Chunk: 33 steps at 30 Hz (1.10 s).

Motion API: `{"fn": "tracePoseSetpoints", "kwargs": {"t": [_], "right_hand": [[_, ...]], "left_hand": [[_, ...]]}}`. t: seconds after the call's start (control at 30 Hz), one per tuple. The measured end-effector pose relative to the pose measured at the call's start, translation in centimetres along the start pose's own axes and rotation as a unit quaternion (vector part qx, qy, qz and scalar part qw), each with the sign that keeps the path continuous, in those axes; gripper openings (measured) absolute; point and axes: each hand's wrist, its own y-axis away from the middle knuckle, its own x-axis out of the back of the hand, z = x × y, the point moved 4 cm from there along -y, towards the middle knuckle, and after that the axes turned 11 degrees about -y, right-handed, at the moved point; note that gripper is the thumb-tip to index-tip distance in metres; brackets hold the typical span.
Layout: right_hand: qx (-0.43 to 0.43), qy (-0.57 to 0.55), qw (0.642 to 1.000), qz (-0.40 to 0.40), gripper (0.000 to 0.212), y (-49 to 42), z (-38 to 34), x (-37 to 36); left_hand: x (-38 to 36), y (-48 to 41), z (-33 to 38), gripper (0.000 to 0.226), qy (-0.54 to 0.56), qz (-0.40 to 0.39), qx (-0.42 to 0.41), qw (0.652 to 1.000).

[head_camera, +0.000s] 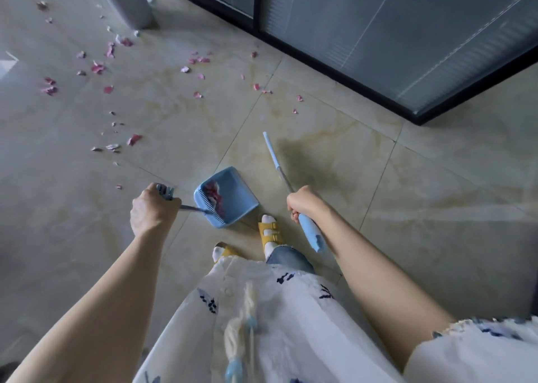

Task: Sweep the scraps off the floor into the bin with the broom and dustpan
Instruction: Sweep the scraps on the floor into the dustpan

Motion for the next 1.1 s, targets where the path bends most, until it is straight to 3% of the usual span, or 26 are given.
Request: {"fn": "tracePoseSetpoints", "kwargs": {"t": [0.13, 0.23, 0.37, 0.43, 0.67, 0.77, 0.93, 1.1], "right_hand": [[0.012, 0.045, 0.997, -0.068, 0.017, 1.0, 1.5, -4.6], [-0.024, 0.041, 0.991, -0.126, 0.006, 2.2, 1.7, -6.4], [-0.049, 0.023, 0.984, -0.167, 0.021, 3.3, -0.9, -5.3], [-0.019, 0.050, 0.986, -0.156, 0.027, 4.1, -2.5, -4.9], [0.020, 0.048, 0.993, -0.102, 0.030, 5.6, -6.7, -3.7], [0.025, 0.021, 0.997, -0.076, 0.030, 4.9, -7.3, -2.6], [0.043, -0.001, 0.998, -0.039, 0.025, 1.5, -7.6, -1.7], [0.056, 0.051, 0.997, 0.002, 0.012, -1.6, -9.0, -0.8]], "left_hand": [[-0.7, 0.7, 0.3, 0.024, -0.004, 0.006, -0.001, 1.000], [-0.9, 0.8, 0.0, 0.026, -0.006, 0.006, 0.002, 1.000], [-1.2, -0.2, -0.8, 0.018, 0.119, -0.104, 0.010, 0.987], [-0.7, -0.6, -1.3, 0.003, 0.181, -0.139, 0.025, 0.973], [1.0, -0.2, -2.8, 0.017, 0.257, -0.086, 0.057, 0.961], [1.4, -0.3, -3.2, 0.015, 0.248, -0.073, 0.039, 0.965], [2.6, -1.6, -2.4, 0.032, 0.203, -0.057, -0.004, 0.977], [4.1, -2.5, 0.2, 0.012, 0.179, -0.018, -0.011, 0.984]]}}
